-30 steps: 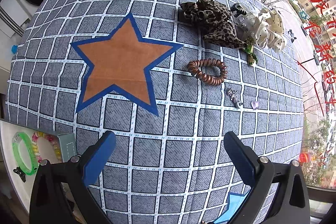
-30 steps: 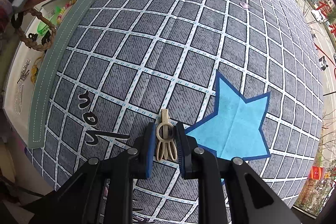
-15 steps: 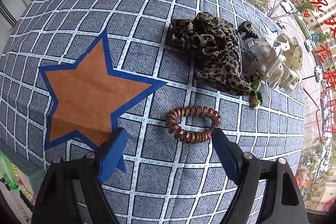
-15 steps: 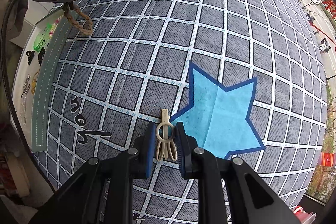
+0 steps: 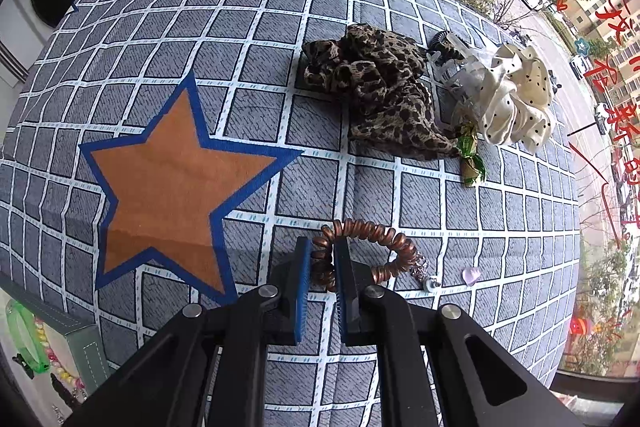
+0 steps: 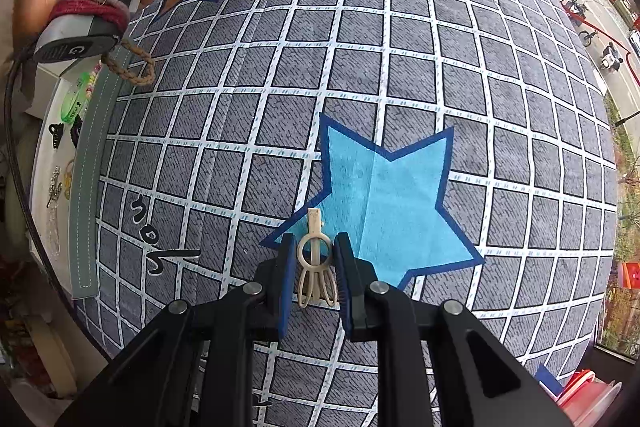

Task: Organize jewelry
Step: 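Grasp the beige bunny-ear hairpin with the right tool while the left tool grasps the brown coil hair tie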

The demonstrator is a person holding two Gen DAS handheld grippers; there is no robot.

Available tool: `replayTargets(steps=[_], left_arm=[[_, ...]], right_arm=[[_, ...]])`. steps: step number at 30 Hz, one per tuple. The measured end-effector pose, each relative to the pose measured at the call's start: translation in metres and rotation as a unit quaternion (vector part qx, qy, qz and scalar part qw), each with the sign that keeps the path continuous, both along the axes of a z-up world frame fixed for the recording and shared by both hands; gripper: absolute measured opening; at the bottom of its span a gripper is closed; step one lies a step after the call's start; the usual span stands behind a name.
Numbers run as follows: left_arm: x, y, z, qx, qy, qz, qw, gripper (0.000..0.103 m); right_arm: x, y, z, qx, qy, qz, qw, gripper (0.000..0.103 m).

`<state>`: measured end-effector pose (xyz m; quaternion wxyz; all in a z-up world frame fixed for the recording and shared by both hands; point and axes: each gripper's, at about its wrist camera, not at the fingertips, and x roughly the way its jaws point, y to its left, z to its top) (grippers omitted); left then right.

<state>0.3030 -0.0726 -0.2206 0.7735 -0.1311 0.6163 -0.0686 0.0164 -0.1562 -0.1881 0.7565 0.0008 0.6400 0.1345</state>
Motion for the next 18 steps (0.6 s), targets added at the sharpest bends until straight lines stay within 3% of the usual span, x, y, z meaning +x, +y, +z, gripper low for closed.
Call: replayTargets(steps=[10, 17, 18], left_arm=[[-0.092, 0.012, 0.045, -0.009, -0.005, -0.050, 0.9987, 0.018], [-0.183, 0.032, 0.087, -0.001, -0.003, -0.083, 0.9965, 0.018], [-0.213, 0.049, 0.102, 0.000, -0.003, -0.087, 0.9962, 0.018]], right_arm=[[0.019, -0.049, 0.033, 0.014, 0.010, -0.044, 0.999, 0.021], [0.015, -0.084, 0.053, 0.025, 0.028, -0.075, 0.997, 0.021], [0.010, -0.086, 0.056, 0.027, 0.030, -0.077, 0.996, 0.021]])
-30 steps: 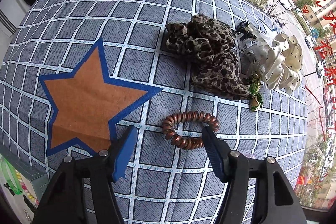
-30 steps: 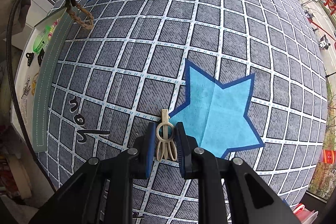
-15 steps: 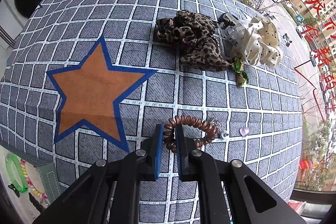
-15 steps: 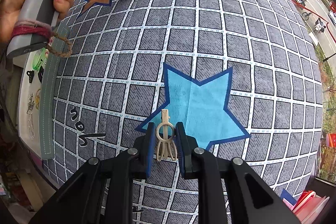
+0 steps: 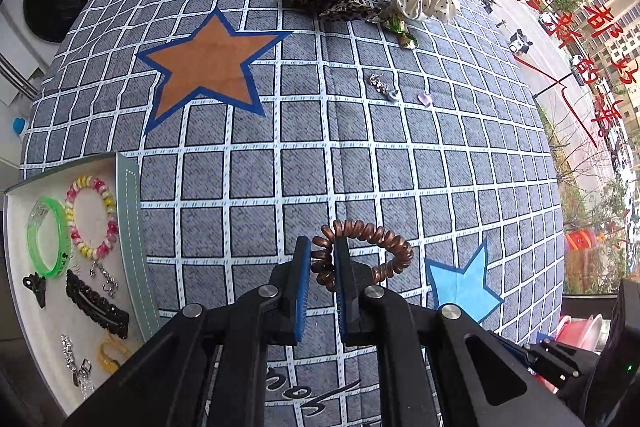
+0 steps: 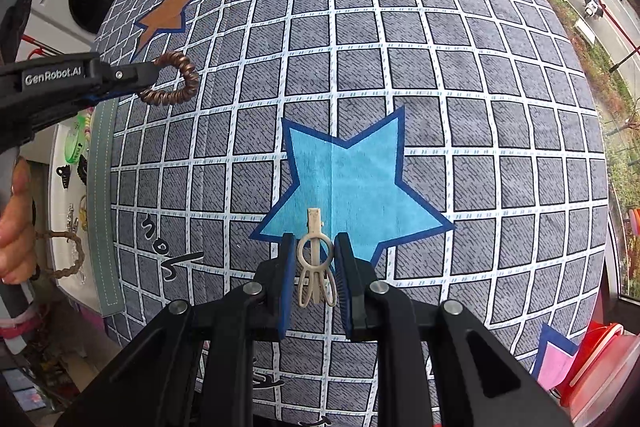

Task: Organize jewelry
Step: 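Grasp the beige bunny-ear hairpin with the right tool while the left tool grasps the brown coil hair tie, then carry the beige hairpin and brown coil tie into the white tray while both tools release them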

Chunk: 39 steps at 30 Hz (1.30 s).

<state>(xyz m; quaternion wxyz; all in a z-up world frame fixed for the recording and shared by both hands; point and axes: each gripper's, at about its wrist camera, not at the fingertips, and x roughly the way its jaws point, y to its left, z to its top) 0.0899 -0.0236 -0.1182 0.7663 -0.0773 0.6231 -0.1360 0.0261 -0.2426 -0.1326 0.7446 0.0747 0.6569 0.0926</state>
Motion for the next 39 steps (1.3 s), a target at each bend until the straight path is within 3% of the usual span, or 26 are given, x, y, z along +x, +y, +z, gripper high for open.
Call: replayTargets(steps=[2, 9, 15, 22, 25, 39], left_arm=[[-0.057, 0.031, 0.032, 0.004, 0.000, -0.005, 1.0000, 0.018], [-0.118, 0.067, 0.054, 0.011, 0.003, -0.010, 0.9999, 0.018], [-0.142, 0.098, 0.062, 0.014, 0.005, 0.003, 0.9999, 0.018], [-0.165, 0.138, 0.068, 0.024, 0.004, 0.023, 0.9994, 0.018], [-0.174, 0.156, 0.069, 0.032, 0.005, 0.035, 0.9989, 0.018], [-0.218, 0.271, 0.066, 0.053, 0.024, 0.139, 0.9885, 0.018]], right_arm=[[-0.010, -0.005, 0.003, 0.003, 0.004, -0.003, 1.000, 0.021], [-0.027, 0.006, 0.014, 0.006, 0.011, 0.004, 1.000, 0.021], [-0.028, 0.014, 0.023, 0.009, 0.010, 0.018, 1.000, 0.021], [-0.030, 0.048, 0.038, 0.012, 0.000, 0.042, 0.999, 0.021], [-0.024, 0.080, 0.029, 0.013, -0.004, 0.056, 0.998, 0.021], [-0.020, 0.167, 0.034, 0.039, -0.011, 0.123, 0.992, 0.021]])
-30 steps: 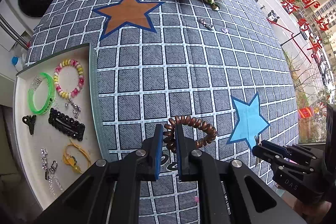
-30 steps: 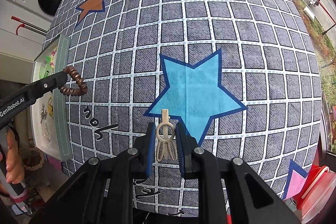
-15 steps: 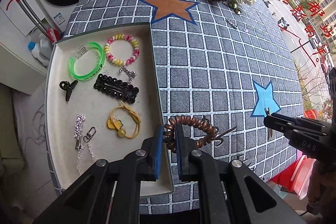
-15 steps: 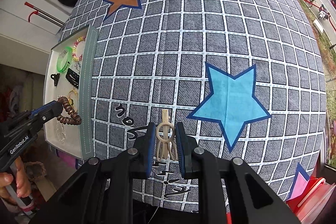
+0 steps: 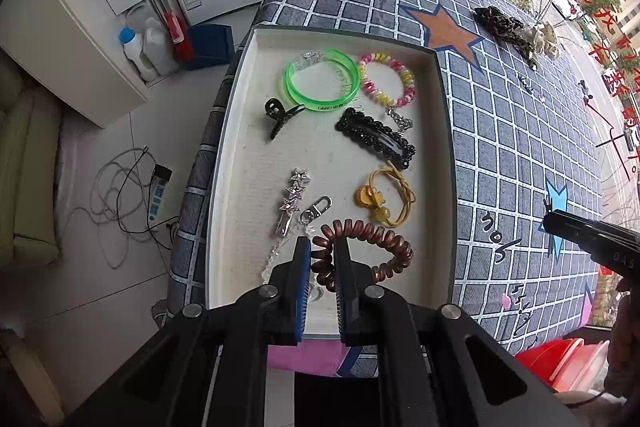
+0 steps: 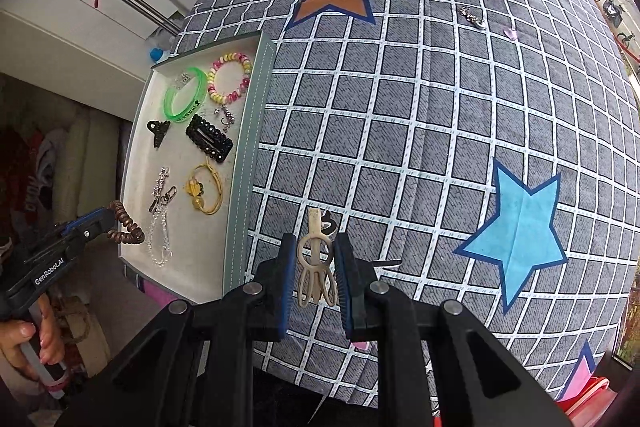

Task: Organize jewelry
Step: 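Carry the beige hairpin and brown coil tie into the white tray while both tools release them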

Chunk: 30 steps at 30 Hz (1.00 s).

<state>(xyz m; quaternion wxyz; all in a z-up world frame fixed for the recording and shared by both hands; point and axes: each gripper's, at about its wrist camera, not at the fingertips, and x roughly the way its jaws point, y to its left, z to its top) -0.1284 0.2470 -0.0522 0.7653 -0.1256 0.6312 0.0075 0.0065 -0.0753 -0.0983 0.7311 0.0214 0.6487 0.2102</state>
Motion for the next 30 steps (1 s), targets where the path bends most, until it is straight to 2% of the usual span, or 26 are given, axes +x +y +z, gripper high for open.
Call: replayTargets(steps=[7, 16, 30], left_arm=[[-0.018, 0.016, -0.010, -0.005, 0.010, 0.021, 0.9997, 0.018], [-0.025, 0.015, -0.020, -0.007, 0.012, 0.018, 0.9997, 0.018], [-0.023, 0.008, -0.042, -0.002, 0.022, 0.010, 0.9997, 0.018]], right_arm=[[-0.005, 0.039, 0.000, 0.005, 0.004, 0.042, 0.999, 0.021], [-0.014, 0.081, -0.002, 0.015, 0.020, 0.089, 0.996, 0.021], [-0.014, 0.119, -0.027, 0.014, 0.057, 0.110, 0.992, 0.021]])
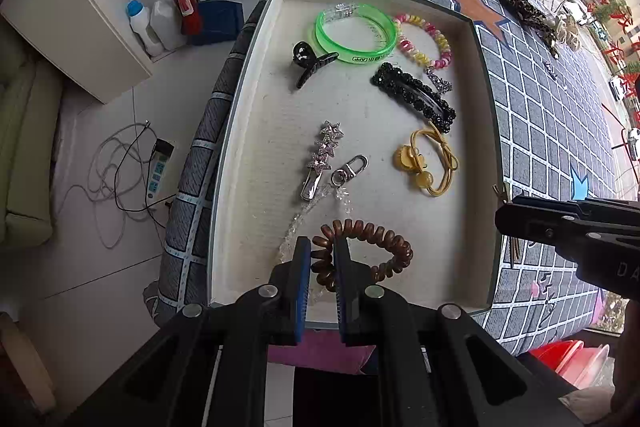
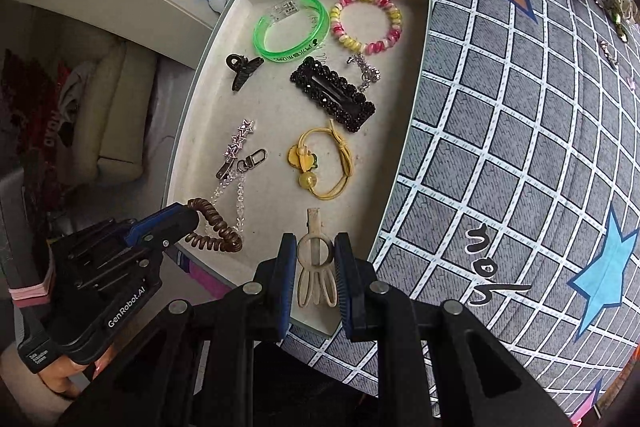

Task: Organize jewelry
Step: 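Carry the beige hairpin and brown coil tie into the white tray while both tools release them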

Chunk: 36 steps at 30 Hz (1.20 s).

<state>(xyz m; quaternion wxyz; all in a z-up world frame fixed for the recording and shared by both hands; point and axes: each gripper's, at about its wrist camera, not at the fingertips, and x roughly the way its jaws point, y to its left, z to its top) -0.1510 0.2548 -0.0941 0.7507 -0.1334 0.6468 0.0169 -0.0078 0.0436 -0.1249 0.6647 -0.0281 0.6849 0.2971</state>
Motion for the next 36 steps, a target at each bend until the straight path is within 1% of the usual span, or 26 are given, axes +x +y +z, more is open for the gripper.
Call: replayTargets(steps=[6, 16, 28, 30, 31, 32, 33, 34, 36], left_arm=[[0.004, -0.002, -0.009, 0.004, 0.004, -0.001, 1.0000, 0.018], [0.004, -0.004, -0.022, 0.009, 0.015, -0.002, 0.9998, 0.018], [0.006, -0.010, -0.031, 0.023, 0.026, -0.011, 0.9994, 0.018], [0.006, -0.011, -0.030, 0.022, 0.027, -0.010, 0.9993, 0.019], [0.006, -0.011, -0.030, 0.021, 0.028, -0.009, 0.9993, 0.019], [0.006, -0.010, -0.029, 0.020, 0.029, -0.007, 0.9993, 0.019], [0.006, -0.010, -0.028, 0.020, 0.030, -0.006, 0.9993, 0.019], [0.007, -0.010, -0.027, 0.021, 0.031, -0.004, 0.9993, 0.019], [0.006, -0.008, -0.025, 0.021, 0.031, -0.002, 0.9993, 0.019]], right_arm=[[0.001, 0.009, -0.016, -0.015, 0.008, 0.007, 1.000, 0.021], [0.005, 0.028, -0.036, -0.039, 0.006, 0.020, 0.999, 0.021], [0.010, 0.066, -0.066, -0.068, 0.014, 0.032, 0.997, 0.021], [0.010, 0.070, -0.066, -0.064, 0.013, 0.036, 0.997, 0.024], [0.008, 0.075, -0.065, -0.062, 0.014, 0.037, 0.997, 0.028], [0.008, 0.077, -0.066, -0.061, 0.015, 0.038, 0.997, 0.039], [0.008, 0.080, -0.066, -0.058, 0.016, 0.039, 0.997, 0.041], [0.006, 0.083, -0.065, -0.057, 0.015, 0.039, 0.997, 0.045], [0.006, 0.089, -0.058, -0.054, 0.007, 0.041, 0.998, 0.047]])
